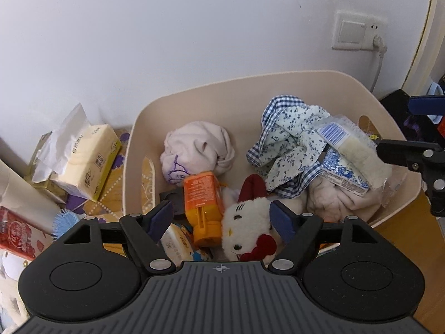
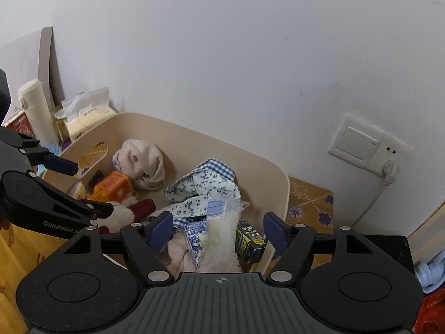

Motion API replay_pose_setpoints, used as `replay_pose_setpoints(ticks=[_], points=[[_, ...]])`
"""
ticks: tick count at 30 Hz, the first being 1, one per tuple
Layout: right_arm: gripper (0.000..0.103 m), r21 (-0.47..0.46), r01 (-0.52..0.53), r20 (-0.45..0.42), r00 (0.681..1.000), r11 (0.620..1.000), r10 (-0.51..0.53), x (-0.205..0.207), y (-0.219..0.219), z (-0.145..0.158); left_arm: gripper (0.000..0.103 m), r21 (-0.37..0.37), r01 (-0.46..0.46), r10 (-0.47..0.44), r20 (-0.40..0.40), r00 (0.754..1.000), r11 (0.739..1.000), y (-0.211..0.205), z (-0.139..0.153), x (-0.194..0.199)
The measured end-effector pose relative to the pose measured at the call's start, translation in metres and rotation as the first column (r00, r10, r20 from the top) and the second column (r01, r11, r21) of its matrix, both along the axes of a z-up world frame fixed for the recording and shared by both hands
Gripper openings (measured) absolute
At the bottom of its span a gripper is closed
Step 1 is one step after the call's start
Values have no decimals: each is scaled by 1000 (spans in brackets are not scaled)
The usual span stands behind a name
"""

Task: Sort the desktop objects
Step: 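Withdraw both tools from the bin toward the hair clip and ornament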

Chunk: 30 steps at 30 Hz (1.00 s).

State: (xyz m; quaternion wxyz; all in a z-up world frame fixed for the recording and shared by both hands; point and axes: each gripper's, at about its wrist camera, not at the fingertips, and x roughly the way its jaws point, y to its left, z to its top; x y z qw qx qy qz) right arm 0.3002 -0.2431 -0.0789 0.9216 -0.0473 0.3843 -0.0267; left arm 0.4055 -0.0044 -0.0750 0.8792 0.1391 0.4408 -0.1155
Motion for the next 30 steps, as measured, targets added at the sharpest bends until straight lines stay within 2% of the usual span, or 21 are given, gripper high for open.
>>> replay_pose_setpoints(ticks=[5,9,20,24,30], points=[[79,10,29,48,998,1000,-30,-15,2,16,78,-5,1,-1,51,999,1000,6,17,-13],[91,22,34,90,995,999,-36,-33,5,31,80,-15,7,-6,71,997,1000,13,29,-23],[92,26,53,140,989,998,-56,-72,10,49,80,-49,45,-39,125,991,998,31,57,-59],[100,32,66,159,985,997,-70,-85,11,51,81,-65,60,-51,139,989,996,39,63,-73],[102,12,57,170,984,998,-59,-102,16,49,81,-81,85,-73,136,988,993,57,65,-93]])
